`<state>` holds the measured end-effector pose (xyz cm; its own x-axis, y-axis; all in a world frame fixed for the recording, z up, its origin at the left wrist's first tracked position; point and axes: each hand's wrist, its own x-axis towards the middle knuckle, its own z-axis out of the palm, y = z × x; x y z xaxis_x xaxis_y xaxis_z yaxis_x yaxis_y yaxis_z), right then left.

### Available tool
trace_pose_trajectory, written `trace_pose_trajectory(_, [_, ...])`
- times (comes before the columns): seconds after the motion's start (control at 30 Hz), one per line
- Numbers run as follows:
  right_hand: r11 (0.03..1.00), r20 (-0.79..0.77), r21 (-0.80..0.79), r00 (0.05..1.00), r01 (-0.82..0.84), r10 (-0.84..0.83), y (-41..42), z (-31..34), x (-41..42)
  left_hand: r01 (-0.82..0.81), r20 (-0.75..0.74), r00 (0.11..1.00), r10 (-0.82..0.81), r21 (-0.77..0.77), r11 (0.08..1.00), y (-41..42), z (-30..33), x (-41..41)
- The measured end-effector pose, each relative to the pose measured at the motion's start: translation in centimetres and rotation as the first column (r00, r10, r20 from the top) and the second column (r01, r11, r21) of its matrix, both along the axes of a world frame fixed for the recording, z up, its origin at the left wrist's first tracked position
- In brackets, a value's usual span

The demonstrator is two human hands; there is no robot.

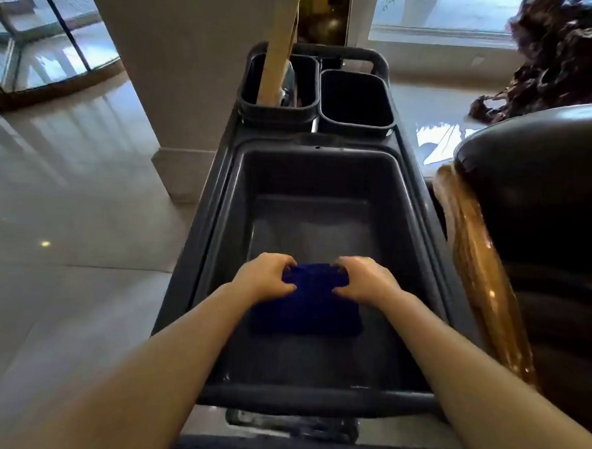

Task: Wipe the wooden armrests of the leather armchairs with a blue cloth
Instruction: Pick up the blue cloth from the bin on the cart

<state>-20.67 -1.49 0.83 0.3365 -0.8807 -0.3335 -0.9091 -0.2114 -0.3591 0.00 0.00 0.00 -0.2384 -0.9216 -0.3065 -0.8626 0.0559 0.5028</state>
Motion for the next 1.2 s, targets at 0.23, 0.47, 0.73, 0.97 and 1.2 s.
trace_pose_trajectory(0.23, [0.999, -0.076, 0.03, 0.997, -0.014, 0.017, -0.5, -5.3, -0.3, 0.046, 0.135, 0.989, -0.054, 0.06, 0.997, -0.6, -4.9, -1.2])
trace_pose_trajectory(0.47, [0.999, -0.017, -0.05, 1.0, 0.002, -0.003, -0.1, -8.6, -0.7, -0.05, 0.118, 0.992, 0.047, 0.023, 0.998, 0.3, -8.4, -1.3])
trace_pose_trajectory(0.73, [0.994, 0.022, -0.11, 1.0, -0.008, 0.011, 0.6, -9.4, -0.7, -0.106, 0.144, 0.983, 0.114, -0.061, 0.992, 0.6, -8.7, -1.8])
trace_pose_trajectory(0.97, [0.958, 0.227, 0.141, 0.933, 0.251, -0.279, -0.8, -6.2, -2.1, -0.19, -0.043, 0.978, 0.203, 0.21, 0.959, -1.9, -4.9, -0.5])
trace_pose_trajectory(1.2, [0.963, 0.307, 0.1, 0.913, 0.252, -0.27, -2.3, 0.4, -3.1, -0.133, -0.156, 0.974, 0.166, 0.204, 0.97, -3.5, 2.3, -0.1])
